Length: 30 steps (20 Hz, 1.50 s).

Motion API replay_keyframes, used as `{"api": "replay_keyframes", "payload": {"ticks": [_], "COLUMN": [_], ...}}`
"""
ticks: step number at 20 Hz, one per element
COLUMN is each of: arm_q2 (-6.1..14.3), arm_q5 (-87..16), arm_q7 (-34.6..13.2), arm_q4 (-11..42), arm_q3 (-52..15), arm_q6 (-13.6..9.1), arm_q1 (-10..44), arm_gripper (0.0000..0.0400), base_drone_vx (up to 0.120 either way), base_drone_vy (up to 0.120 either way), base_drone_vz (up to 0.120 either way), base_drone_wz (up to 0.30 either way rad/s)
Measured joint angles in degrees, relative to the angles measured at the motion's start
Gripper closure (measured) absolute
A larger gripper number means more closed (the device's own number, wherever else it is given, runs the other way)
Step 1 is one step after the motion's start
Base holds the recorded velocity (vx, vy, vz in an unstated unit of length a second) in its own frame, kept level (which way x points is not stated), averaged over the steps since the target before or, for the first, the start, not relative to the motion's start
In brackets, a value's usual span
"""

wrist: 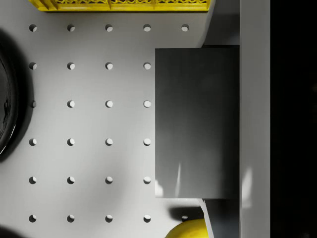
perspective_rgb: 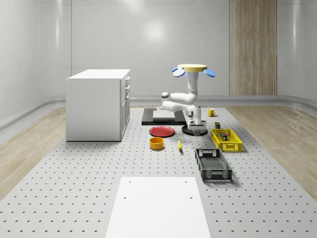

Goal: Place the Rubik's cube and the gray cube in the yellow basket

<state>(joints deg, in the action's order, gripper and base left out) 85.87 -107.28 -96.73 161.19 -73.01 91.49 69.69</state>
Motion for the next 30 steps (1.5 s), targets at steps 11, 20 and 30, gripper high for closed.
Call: {"api": "replay_keyframes", "payload": {"ticks": [11, 20, 30], "arm_q2": [0.4, 0.7, 1.0], "arm_q5": [0.3, 0.4, 0.5], "arm_q7": [-0.1, -0.2, -0.2], "arm_q4": [0.0, 0.0, 0.0], "arm_q3": [-0.2, -0.2, -0.2], "arm_q6": [0.3, 0.6, 0.9], "arm_q1": [0.1, 0.2, 0.3], "arm_gripper": [0.0150, 0.0150, 0.0150], "base_drone_vx": [0.000, 0.000, 0.000], "base_drone_vy": [0.120, 0.120, 0.120], "base_drone_vz": [0.029, 0.000, 0.000], "base_drone_wz": [0.000, 0.000, 0.000]}}
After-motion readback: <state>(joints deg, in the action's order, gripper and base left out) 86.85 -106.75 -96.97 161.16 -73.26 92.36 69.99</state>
